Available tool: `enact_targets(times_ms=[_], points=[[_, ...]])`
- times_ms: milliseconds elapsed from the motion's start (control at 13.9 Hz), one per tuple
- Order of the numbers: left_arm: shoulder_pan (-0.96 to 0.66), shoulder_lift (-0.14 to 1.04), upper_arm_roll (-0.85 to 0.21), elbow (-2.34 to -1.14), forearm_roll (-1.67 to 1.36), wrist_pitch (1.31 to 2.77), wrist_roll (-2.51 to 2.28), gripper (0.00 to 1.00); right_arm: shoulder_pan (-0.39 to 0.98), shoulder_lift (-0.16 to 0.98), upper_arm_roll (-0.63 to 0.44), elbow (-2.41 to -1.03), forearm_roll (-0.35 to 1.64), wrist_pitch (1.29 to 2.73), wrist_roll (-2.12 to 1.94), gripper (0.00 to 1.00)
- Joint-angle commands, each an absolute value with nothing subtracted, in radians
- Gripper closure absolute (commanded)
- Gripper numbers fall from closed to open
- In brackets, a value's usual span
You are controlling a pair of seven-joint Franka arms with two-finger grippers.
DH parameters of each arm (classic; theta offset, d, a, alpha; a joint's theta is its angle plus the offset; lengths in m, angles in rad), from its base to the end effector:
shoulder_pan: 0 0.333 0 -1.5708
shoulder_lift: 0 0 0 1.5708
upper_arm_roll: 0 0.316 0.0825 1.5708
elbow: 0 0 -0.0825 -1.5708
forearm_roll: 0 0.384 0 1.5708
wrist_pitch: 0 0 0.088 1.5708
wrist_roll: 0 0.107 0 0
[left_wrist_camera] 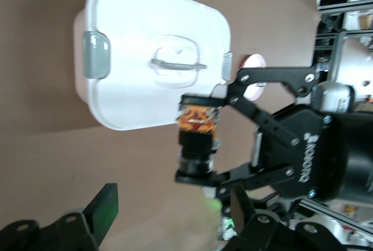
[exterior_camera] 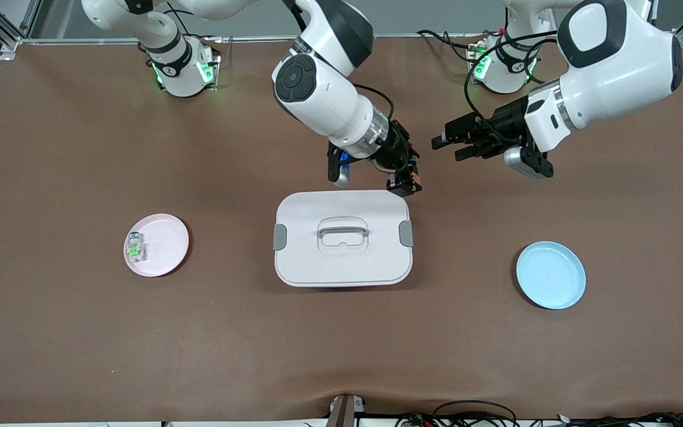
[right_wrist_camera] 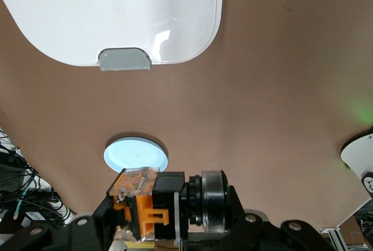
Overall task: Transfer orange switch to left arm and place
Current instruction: 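Grasp the switch with the left gripper while the right gripper opens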
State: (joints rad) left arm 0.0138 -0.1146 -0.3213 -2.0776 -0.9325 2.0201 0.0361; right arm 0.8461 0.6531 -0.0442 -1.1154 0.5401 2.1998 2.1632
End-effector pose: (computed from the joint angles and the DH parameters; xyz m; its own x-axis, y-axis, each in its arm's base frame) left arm 0.4954 -0.2116 0.5008 0.9969 0.0315 -0.0719 0.0738 -0.6886 0.7214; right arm 0.5185 0.5776 0.4836 0.0045 -0.8064 -0.5914 -0.9998 0.0070 -0.0171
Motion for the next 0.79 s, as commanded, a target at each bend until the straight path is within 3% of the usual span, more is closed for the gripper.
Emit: enact_targets(times_ms=[0,718], points=[[0.017,-0.101,-0.331,-2.083,-0.999,2.057,0.057,0.22,0.854,0.667,-0.052,-1.075,0.552,2.2,2.187,1.0],[0.006,-0.058,-0.383,-2.079,-1.098,2.169,0.057,0.24,0.873,0.673,-0.052,-1.052,0.554,2.229,2.217,1.0]])
